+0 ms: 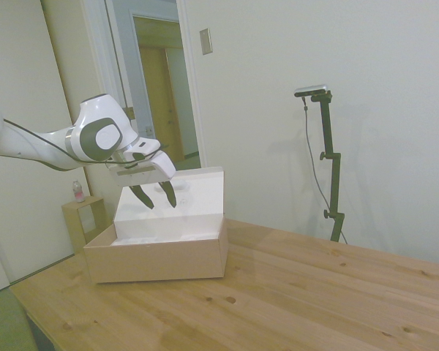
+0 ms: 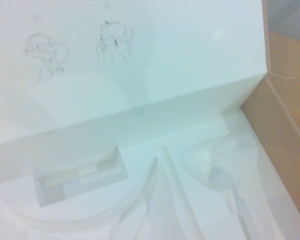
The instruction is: Close the box
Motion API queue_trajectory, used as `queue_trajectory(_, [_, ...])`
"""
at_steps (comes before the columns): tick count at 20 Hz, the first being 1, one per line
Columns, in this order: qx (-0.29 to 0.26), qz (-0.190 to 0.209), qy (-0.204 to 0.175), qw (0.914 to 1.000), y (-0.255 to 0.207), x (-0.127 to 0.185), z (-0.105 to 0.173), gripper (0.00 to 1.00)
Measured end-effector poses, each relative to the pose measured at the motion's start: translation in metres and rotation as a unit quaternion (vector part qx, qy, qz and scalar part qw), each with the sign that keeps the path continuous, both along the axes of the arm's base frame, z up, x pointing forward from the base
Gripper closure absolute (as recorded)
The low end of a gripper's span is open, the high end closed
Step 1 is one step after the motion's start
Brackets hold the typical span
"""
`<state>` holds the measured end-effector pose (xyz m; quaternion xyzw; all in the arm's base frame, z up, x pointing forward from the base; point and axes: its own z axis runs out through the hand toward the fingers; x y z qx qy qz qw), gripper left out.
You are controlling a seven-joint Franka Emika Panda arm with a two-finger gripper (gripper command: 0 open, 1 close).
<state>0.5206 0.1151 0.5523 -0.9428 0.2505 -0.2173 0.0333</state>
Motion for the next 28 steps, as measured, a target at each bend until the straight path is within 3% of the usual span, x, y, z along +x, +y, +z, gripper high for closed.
queue_trajectory(6, [-0.023,0.037,-0.047,0.9980,0.027,0.020,0.014,0.00])
queue_trajectory(15, [-0.003,0.084,-0.089,0.9925,0.067,0.038,0.030,0.00])
queue_trajectory(28, [0.011,0.085,-0.101,0.9912,0.052,0.071,0.071,0.00])
